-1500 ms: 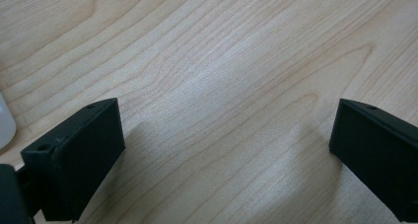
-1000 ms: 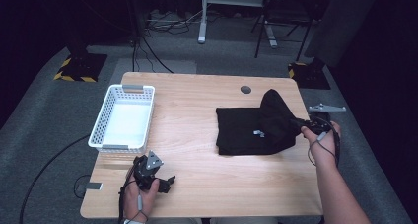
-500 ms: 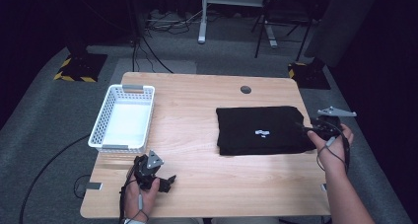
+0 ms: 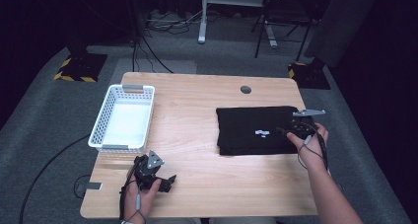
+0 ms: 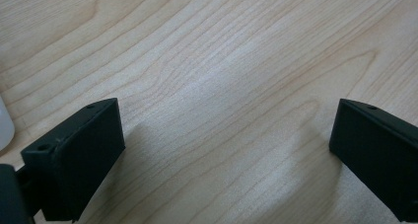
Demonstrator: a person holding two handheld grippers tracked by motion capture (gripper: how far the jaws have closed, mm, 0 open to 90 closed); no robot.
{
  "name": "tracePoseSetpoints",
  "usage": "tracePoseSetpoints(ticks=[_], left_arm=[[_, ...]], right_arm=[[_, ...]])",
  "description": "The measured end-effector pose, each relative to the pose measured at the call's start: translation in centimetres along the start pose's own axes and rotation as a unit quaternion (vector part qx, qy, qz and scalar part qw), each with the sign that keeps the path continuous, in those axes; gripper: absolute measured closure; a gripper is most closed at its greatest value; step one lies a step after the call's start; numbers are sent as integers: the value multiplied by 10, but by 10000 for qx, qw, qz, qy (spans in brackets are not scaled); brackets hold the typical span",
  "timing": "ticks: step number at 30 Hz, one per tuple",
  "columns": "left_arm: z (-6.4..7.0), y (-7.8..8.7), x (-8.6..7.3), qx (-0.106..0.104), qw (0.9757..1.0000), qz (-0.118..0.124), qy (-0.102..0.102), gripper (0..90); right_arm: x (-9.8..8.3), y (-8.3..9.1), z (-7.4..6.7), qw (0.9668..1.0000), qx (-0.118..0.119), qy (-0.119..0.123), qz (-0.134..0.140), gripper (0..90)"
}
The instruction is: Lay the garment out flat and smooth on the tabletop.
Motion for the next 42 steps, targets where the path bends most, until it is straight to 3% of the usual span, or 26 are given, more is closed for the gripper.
tracePoseSetpoints(ticks=[11, 16, 18, 25, 27, 31, 35, 42], left_arm=[[3, 1, -1, 47, 10000, -7, 38, 4], [4, 4, -2, 30, 9999, 117, 90, 75], [4, 5, -1, -120, 9997, 170, 151, 85], [4, 15, 5, -169, 9983, 510, 232, 86], [4, 15, 7, -175, 9987, 456, 177, 91], [9, 15, 13, -214, 9989, 402, -142, 160], [13, 15, 20, -264, 9981, 515, -199, 182], [20, 13, 34, -275, 9973, 445, -509, 185]], right_arm=[[-13, -44, -13, 9977, -45, 188, -657, 268], [-16, -43, -25, 9984, -16, 188, -542, 302], [-17, -42, -32, 9981, 62, 234, -567, 302], [-21, -38, -60, 9962, 305, 366, -733, 285], [-24, -36, -67, 9962, 312, 359, -732, 282], [-31, -32, -79, 9963, 365, 380, -682, 266], [-35, -29, -93, 9950, 474, 507, -725, 251], [-45, -22, -115, 9945, 556, 578, -668, 250]])
Point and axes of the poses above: each handheld gripper's, and its own axes: y roughly backward along the jaws, x roughly out of its top, z roughly to its right, the point moved 1 cm from there along -y, roughly forward along the jaws, and after that the axes turned 5 degrees about -y, right-handed, at the moved point
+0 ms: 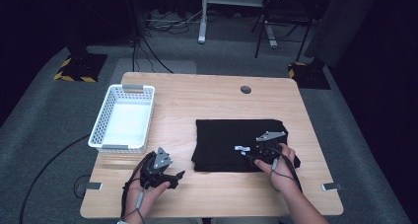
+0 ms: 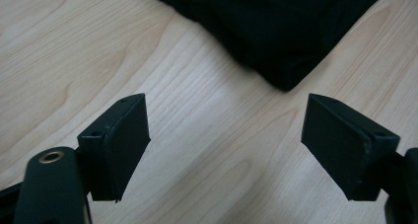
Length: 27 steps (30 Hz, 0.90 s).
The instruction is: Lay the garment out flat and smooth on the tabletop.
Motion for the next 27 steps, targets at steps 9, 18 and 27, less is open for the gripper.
tracePoseSetpoints(ticks=[9, 18, 27], left_arm=[[4, -3, 20, -256, 9994, 155, -160, 247], [6, -20, 38, -332, 9992, 100, -188, 253], [5, -50, 47, -315, 9993, -181, -114, 295]], right_arm=[[-2, 16, -13, 9984, 540, 144, -18, 236], [-16, 56, 13, 9984, 347, 208, 390, 238], [-34, 72, 48, 9986, 73, 2, 528, 234]])
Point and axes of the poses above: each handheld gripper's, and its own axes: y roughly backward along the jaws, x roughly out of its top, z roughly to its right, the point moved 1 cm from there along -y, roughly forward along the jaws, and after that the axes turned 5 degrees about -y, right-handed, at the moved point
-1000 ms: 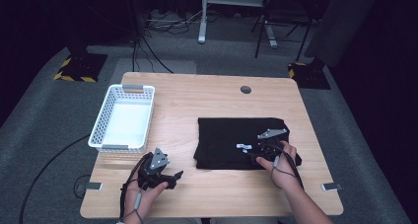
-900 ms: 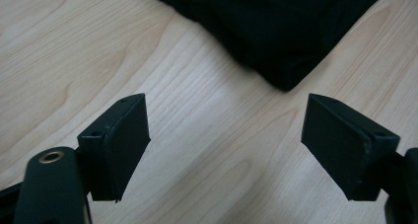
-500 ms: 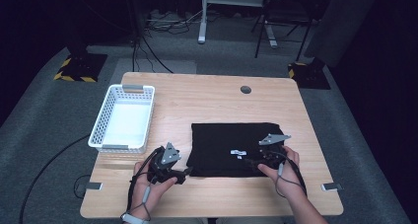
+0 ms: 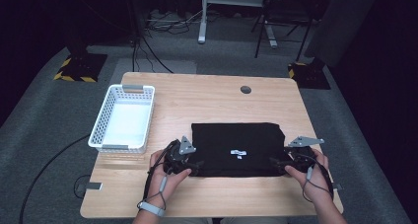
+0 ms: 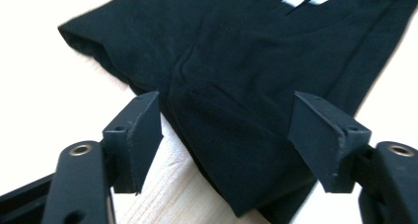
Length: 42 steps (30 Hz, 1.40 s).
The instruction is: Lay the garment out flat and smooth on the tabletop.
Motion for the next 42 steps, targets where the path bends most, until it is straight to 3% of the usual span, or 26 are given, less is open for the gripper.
tracePoseSetpoints(ticks=[4, 6, 7, 8, 11, 14, 22, 25, 29, 34, 38, 42], left_arm=[[-1, -8, -1, -99, 9999, -63, 21, 387], [0, -10, -2, -137, 9998, -132, -69, 517], [2, -10, -2, -124, 9997, -186, -111, 571], [3, -10, -2, -131, 9996, -219, -105, 631], [8, -6, -1, -158, 9995, -200, -209, 778], [15, 3, 0, -180, 9994, -133, -267, 826], [43, 38, 5, -368, 9979, 250, -461, 839], [56, 55, 8, -393, 9967, 289, -650, 832], [64, 68, 12, -422, 9958, 343, -736, 831], [66, 66, 12, -408, 9961, 348, -700, 833], [62, 59, 12, -505, 9967, 311, -548, 833], [59, 58, 15, -531, 9965, 290, -579, 834]], right_arm=[[-5, -6, 13, 9998, -151, -31, -92, 235], [-8, -13, 19, 9998, -73, -71, -161, 266], [-9, -16, 21, 9996, -18, -92, -260, 326], [-11, -18, 22, 9994, 56, -62, -345, 443], [-16, -18, 19, 9991, 207, 16, -367, 728], [-21, -9, 14, 9994, 201, 21, -279, 815], [-35, 35, 2, 9996, 222, 114, -160, 830], [-42, 59, -4, 9996, 232, 125, -71, 829], [-48, 78, -7, 9996, 249, 105, 21, 827], [-50, 86, -12, 9995, 287, 112, 97, 823], [-49, 82, -11, 9995, 287, 90, 69, 823], [-47, 78, -9, 9993, 346, 132, 10, 824]])
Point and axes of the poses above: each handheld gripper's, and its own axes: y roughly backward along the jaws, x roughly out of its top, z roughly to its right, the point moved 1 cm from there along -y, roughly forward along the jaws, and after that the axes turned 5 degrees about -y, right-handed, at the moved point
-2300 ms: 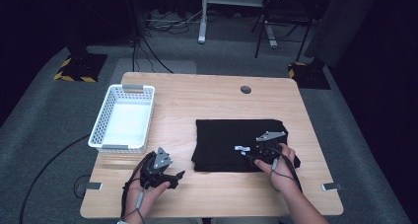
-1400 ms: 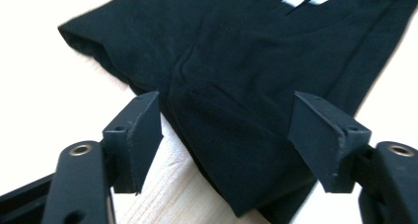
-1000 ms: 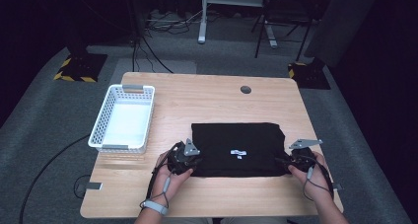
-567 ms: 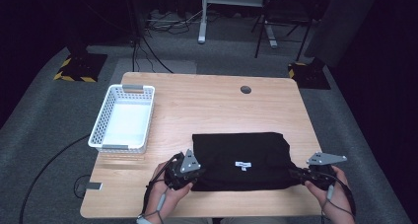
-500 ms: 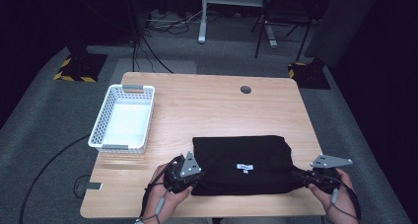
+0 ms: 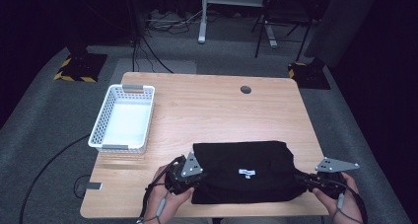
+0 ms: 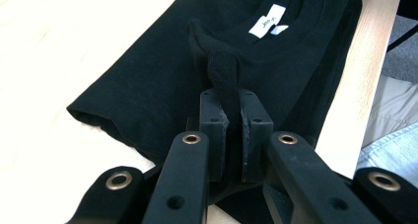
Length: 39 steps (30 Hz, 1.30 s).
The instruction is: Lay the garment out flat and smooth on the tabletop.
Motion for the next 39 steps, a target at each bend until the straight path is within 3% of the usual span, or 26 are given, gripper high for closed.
tracePoseSetpoints(ticks=[4, 6, 8, 9, 10, 11, 12, 13, 14, 15, 16, 18, 21, 26, 32, 39], left_arm=[[-16, -3, 8, -53, 10000, -37, 18, 837], [-36, -8, 22, -105, 9999, -58, 33, 848], [-85, -18, 56, 209, 9998, -57, -10, 856], [-106, -23, 69, 320, 9995, 61, 50, 853], [-133, -28, 86, 561, 9981, 179, 199, 831], [-155, -33, 100, 956, 9947, 126, 360, 753], [-171, -36, 110, 1196, 9912, 103, 555, 680], [-180, -38, 117, 1223, 9892, 147, 789, 580], [-184, -38, 122, 1266, 9879, 168, 881, 500], [-183, -37, 125, 1336, 9874, 167, 828, 459], [-180, -36, 125, 1359, 9878, 161, 743, 453], [-174, -37, 119, 1294, 9891, 139, 691, 449], [-168, -42, 104, 1178, 9901, 101, 759, 453], [-150, -51, 85, 1068, 9915, -76, 738, 441], [-135, -53, 70, 960, 9929, -107, 697, 436], [-125, -69, 54, 885, 9939, -380, 544, 408]], right_arm=[[10, -3, 5, 9999, 167, 11, -15, 825], [25, -8, 13, 9998, 196, 17, -33, 831], [63, -16, 35, 9998, 161, -66, 91, 839], [87, -23, 50, 9995, -1, -196, 234, 838], [107, -30, 64, 9983, -130, -349, 452, 815], [131, -40, 81, 9949, -400, -574, 723, 653], [154, -49, 96, 9902, -819, -693, 890, 471], [172, -54, 107, 9863, -1130, -749, 940, 352], [185, -55, 114, 9829, -1249, -908, 1006, 310], [192, -51, 115, 9805, -1190, -1059, 1154, 299], [195, -46, 113, 9791, -1058, -1060, 1375, 296], [194, -40, 103, 9808, -969, -838, 1470, 278], [179, -43, 93, 9867, -666, -675, 1320, 280], [145, -60, 81, 9931, -399, -609, 916, 281], [120, -74, 76, 9958, -337, -610, 587, 275], [107, -86, 76, 9971, -327, -543, 419, 260]])
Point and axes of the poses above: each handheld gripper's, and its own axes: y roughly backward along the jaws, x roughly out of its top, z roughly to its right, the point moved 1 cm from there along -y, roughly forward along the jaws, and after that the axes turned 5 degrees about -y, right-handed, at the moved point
